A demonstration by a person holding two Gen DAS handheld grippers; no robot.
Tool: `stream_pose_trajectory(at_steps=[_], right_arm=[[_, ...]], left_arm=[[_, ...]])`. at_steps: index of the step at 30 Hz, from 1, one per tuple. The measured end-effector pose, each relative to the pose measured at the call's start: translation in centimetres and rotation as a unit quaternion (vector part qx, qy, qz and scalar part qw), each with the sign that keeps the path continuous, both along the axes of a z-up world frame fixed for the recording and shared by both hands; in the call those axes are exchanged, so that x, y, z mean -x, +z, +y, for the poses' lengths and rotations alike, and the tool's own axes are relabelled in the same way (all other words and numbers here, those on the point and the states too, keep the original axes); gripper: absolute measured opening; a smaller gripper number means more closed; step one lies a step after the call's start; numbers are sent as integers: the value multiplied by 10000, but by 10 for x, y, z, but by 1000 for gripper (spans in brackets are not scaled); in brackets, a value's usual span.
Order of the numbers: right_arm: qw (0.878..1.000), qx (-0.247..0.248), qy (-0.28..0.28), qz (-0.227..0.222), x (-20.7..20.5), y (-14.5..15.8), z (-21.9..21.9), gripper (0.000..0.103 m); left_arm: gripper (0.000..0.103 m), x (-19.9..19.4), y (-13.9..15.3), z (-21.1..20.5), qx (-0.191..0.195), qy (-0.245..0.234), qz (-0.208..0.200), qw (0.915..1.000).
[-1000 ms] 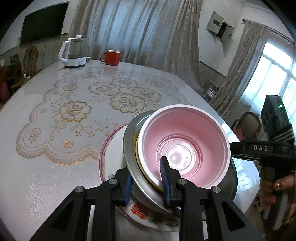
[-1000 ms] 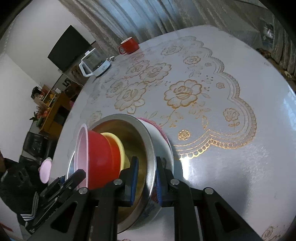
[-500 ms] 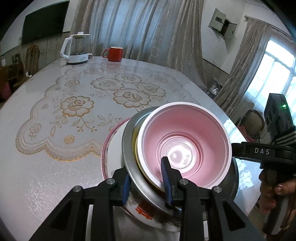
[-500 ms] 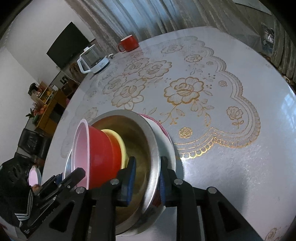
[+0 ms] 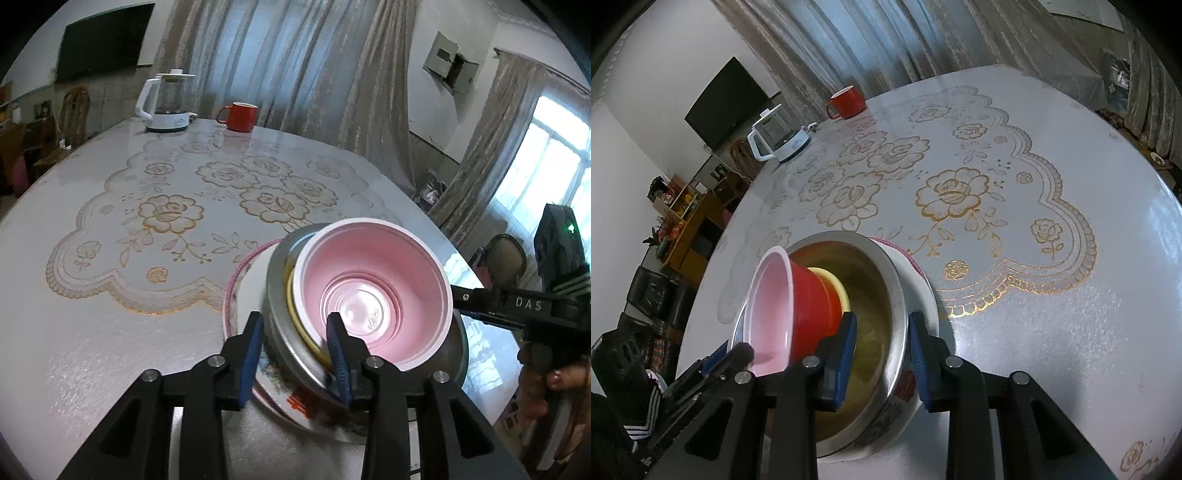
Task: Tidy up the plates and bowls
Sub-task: 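Lower the nested bowls onto the plate stack and open both grippers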
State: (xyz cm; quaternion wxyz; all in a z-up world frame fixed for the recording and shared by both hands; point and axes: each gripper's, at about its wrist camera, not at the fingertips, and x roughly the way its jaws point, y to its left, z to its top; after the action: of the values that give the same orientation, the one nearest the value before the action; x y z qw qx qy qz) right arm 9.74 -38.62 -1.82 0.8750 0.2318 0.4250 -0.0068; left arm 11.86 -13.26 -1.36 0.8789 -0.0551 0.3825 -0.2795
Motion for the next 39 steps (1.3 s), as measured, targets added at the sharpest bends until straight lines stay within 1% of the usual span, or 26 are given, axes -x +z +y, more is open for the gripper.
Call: stream_pose_trajectory(at_steps=[2, 3, 5, 7, 8, 9, 12, 17, 23, 28, 33, 39], right_arm=[[9999, 121, 39, -39, 0, 1, 3, 28], [9996, 261, 67, -38, 0, 1, 6, 28], [9990, 456, 29, -35, 0, 3, 8, 27], [9971, 734, -113, -181, 3, 11, 10, 27], [9963, 813, -154, -231, 3, 14, 11, 28], [9956, 872, -186, -297, 4, 17, 12, 28], [9963, 766, -215, -311, 3, 18, 10, 28], [9972, 631, -317, -240, 7, 12, 6, 28], [9978, 315, -534, -240, 23, 7, -6, 29], [9970, 136, -706, -274, 38, 4, -17, 31], [9963, -1, -844, -172, 45, -3, -25, 31], [9958, -210, -886, -19, 51, -16, -28, 31]], left_arm=[[38, 1, 1, 5, 37, 78, -20, 10000], [41, 2, 2, 8, 48, 125, -21, 9999], [41, 2, 3, 13, 125, 185, -2, 9998], [45, 3, 5, 20, 202, 294, -7, 9994], [48, 3, 6, 22, 232, 327, -21, 9992], [49, 4, 6, 24, 249, 354, -34, 9991], [53, 4, 6, 30, 281, 474, -49, 9985], [53, 1, -2, 43, 362, 652, 94, 9972], [52, -2, -13, 58, 473, 840, 335, 9948], [51, -1, -16, 60, 542, 807, 375, 9946], [51, 1, -18, 58, 558, 751, 408, 9948], [51, 3, -20, 60, 603, 739, 471, 9943]])
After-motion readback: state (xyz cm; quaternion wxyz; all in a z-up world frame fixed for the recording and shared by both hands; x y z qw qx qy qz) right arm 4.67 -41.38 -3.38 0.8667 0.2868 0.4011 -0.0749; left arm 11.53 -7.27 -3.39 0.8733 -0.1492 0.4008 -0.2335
